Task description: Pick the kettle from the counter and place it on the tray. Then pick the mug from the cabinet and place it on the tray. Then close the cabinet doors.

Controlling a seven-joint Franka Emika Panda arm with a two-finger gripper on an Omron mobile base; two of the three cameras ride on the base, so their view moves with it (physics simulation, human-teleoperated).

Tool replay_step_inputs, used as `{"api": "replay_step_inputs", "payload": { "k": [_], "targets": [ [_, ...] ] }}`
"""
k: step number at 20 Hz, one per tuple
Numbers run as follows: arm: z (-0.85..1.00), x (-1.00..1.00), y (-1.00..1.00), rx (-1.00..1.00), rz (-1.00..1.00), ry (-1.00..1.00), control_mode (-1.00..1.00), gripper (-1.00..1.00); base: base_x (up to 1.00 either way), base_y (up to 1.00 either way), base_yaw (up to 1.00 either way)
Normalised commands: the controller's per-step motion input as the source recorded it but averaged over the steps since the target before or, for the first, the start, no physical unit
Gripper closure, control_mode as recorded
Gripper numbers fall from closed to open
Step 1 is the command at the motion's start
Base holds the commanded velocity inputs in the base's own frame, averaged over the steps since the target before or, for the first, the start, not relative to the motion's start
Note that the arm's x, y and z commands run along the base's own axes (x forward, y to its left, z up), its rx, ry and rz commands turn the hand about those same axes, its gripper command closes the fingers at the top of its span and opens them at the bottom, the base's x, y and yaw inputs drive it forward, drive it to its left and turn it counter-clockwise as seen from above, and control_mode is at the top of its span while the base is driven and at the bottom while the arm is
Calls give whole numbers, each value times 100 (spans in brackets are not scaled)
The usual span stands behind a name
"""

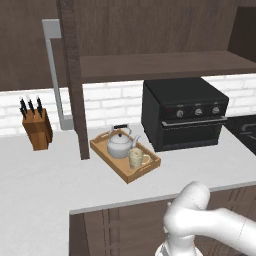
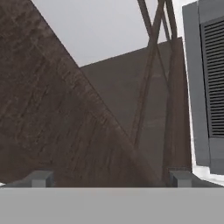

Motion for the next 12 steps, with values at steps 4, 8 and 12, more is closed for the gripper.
{"api": "replay_step_inputs", "payload": {
  "k": [4, 8, 12],
  "targets": [
    [60, -8, 39, -21, 1, -16, -100, -100, 0, 0, 0],
    [52, -6, 43, -23, 0, -14, -100, -100, 0, 0, 0],
    [44, 0, 50, -22, 0, -6, -100, -100, 0, 0, 0]
  ]
}}
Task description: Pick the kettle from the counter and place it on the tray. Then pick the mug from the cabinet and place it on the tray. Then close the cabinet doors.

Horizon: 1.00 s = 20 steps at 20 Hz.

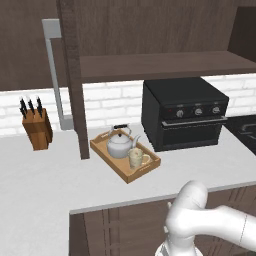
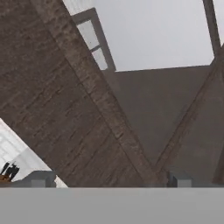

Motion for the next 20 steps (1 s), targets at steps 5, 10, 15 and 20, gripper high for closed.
{"api": "replay_step_inputs", "payload": {
  "k": [5, 10, 15, 20],
  "targets": [
    [36, 0, 63, -19, -2, 0, -100, -100, 0, 0, 0],
    [24, 7, 86, -19, -6, 3, -100, -100, 0, 0, 0],
    [12, 28, 87, -16, -7, 11, -100, -100, 0, 0, 0],
    [8, 38, 83, -12, -13, 6, -100, -100, 0, 0, 0]
  ]
}}
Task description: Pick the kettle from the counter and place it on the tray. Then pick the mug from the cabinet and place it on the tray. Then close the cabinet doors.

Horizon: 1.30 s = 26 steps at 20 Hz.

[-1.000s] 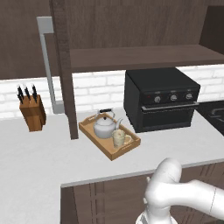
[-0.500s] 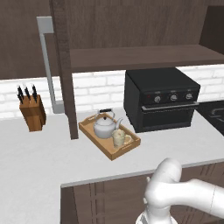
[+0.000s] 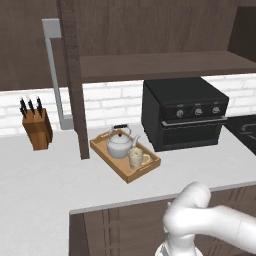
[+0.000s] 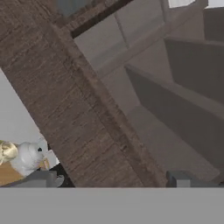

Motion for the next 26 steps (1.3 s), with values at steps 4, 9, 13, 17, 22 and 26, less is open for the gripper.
{"api": "replay_step_inputs", "payload": {
  "k": [4, 9, 13, 17, 22, 26],
  "targets": [
    [4, 43, 74, -9, -18, 4, -100, -100, 0, 0, 0],
    [1, 48, 65, -7, -20, 5, -100, -100, 0, 0, 0],
    [0, 56, 59, -7, -21, 8, -100, -100, 0, 0, 0],
    [6, 67, 44, -4, -18, 12, -100, -100, 0, 0, 0],
    [7, 75, 31, -2, -14, 15, -100, -100, 0, 0, 0],
    [1, 72, 31, -1, -11, 14, -100, -100, 0, 0, 0]
  ]
}}
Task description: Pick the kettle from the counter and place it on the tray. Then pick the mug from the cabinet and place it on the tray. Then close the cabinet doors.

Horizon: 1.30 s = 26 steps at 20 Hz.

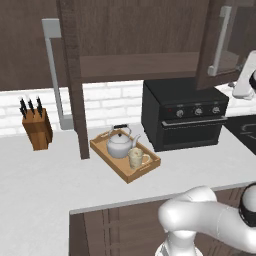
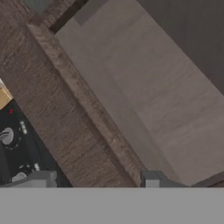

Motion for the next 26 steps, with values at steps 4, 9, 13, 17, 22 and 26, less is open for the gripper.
{"api": "replay_step_inputs", "payload": {
  "k": [4, 9, 13, 17, 22, 26],
  "targets": [
    [0, 70, 28, -1, -9, 12, -100, -100, 0, 0, 0],
    [0, 68, 21, 0, -8, 8, -100, -100, 0, 0, 0],
    [-5, 68, 14, 0, -6, 5, -100, -100, 0, 0, 0],
    [-15, 68, 12, 0, -5, 3, -100, -100, 0, 0, 0],
    [-41, 56, 13, 0, -3, 0, -100, -100, 0, 0, 0],
    [-74, 24, 13, 0, -2, 0, -100, -100, 0, 0, 0]
  ]
}}
